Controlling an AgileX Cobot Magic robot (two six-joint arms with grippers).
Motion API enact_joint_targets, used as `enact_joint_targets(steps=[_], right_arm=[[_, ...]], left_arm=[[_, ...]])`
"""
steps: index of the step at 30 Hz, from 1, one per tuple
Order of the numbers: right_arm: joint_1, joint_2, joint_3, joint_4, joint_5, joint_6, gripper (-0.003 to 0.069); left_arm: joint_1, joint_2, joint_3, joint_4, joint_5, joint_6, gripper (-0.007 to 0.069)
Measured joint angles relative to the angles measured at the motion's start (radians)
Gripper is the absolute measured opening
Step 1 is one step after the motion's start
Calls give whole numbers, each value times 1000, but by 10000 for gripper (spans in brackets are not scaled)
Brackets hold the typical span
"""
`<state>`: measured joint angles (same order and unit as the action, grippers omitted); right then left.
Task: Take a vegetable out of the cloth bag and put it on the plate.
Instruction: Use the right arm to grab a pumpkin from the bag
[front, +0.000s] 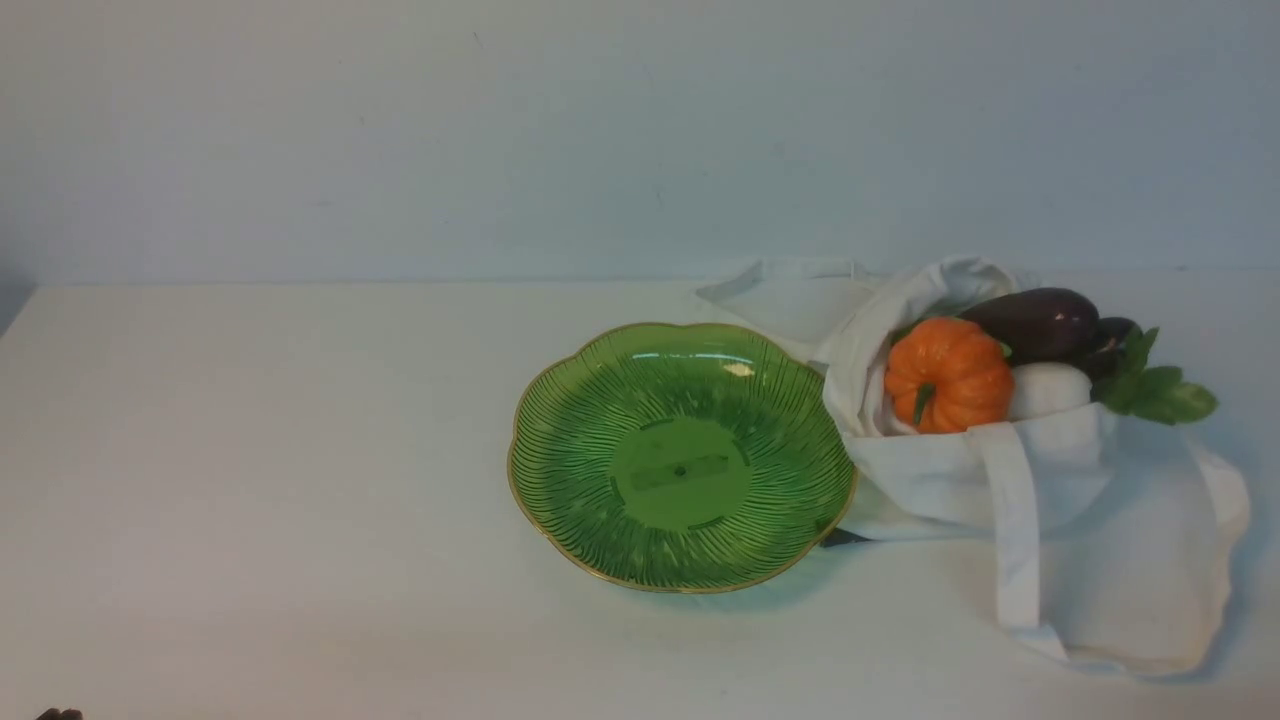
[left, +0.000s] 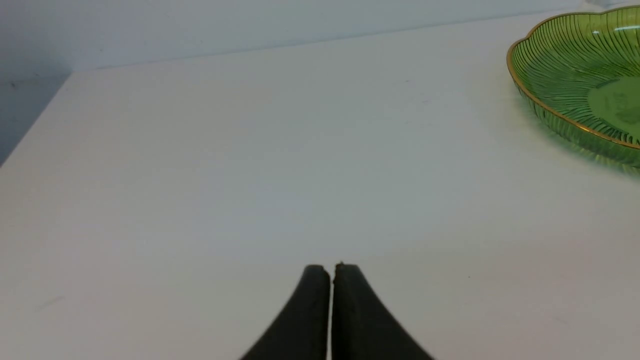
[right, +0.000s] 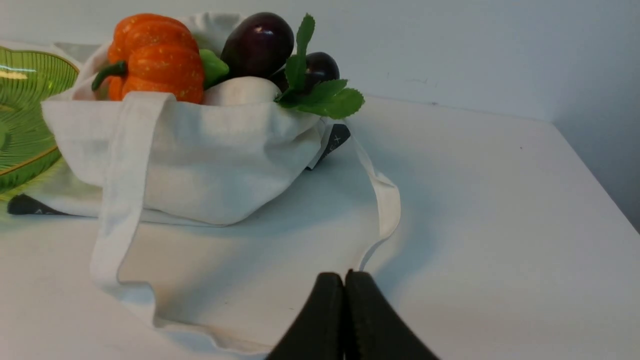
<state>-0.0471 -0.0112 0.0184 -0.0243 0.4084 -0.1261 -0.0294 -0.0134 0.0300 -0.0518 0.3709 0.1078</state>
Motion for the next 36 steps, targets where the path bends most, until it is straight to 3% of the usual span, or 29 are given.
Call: enact_joint_targets(steps=[7,11,12,14,17,22,24,26,27,28,30,33,35,36], right_arm=[[0,0,0,31,-4,17,-15],[0,0,6,279,-44,132,-15],[0,0,9,440,-59,202,-15],[0,0,9,630,-72,259,-15],[0,0,9,762,-91,276,-15],[0,0,9,841,-139,285,-15],[0,0,-13,860,-184,266,-15],[0,4,-139,844,-259,143,-15],[1,6,-152,840,-265,143,-15],[1,51,-268,817,-292,20,-15],[1,95,-358,802,-280,-40,-15],[1,314,-608,748,-58,-200,-15],[1,457,-709,715,168,-230,-15],[1,472,-709,712,168,-230,-15]], left_arm=[[0,0,0,0,0,0,-5],[0,0,0,0,0,0,-5],[0,0,0,0,0,0,-5],[0,0,0,0,0,0,-5],[0,0,0,0,0,0,-5],[0,0,0,0,0,0,-5],[0,0,0,0,0,0,-5],[0,0,0,0,0,0,-5],[0,0,0,0,0,0,-5],[0,0,0,0,0,0,-5],[0,0,0,0,0,0,-5],[0,0,0,0,0,0,-5],[0,0,0,0,0,0,-5],[0,0,0,0,0,0,-5]])
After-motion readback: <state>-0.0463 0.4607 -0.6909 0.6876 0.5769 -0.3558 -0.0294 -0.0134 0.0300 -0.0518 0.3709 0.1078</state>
